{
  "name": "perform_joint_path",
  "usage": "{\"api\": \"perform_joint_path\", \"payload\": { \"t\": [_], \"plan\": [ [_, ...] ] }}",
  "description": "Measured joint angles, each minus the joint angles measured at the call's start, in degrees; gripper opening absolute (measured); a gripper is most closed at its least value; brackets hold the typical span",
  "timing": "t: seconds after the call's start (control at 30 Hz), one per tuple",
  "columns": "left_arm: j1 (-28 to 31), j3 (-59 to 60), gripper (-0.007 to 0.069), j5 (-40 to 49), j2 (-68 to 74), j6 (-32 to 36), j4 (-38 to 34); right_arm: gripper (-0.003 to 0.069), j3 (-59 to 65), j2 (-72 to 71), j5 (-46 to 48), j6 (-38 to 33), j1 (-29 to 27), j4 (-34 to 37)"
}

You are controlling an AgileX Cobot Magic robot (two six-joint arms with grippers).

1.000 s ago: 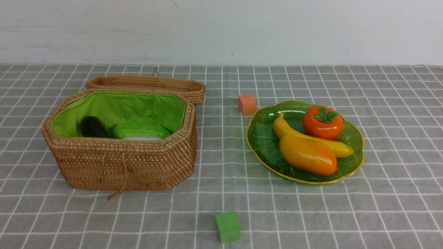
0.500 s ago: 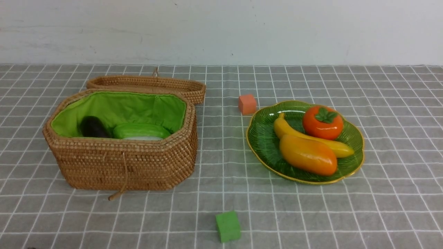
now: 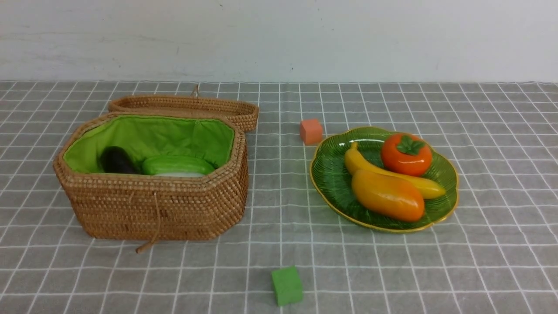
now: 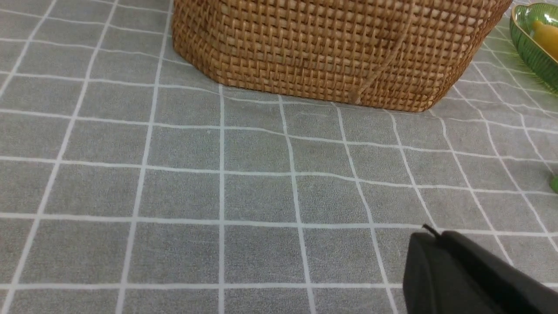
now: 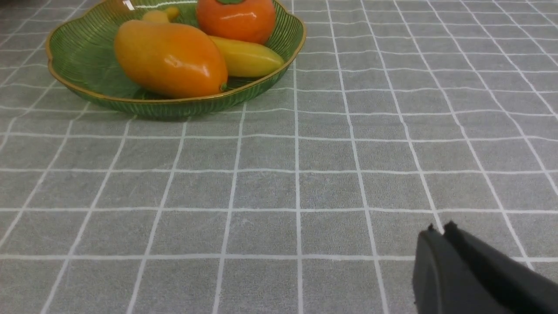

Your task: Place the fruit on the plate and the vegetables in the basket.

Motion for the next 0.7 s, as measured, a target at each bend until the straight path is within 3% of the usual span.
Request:
{"api": "perform_joint_path", "payload": {
  "t": [0.7],
  "plan": [
    [0.00, 0.00, -0.0010, 0.00, 0.00, -0.16, 0.00, 0.0034, 0.00, 0.00, 0.00, 0.25, 0.00, 0.00]
  ]
}}
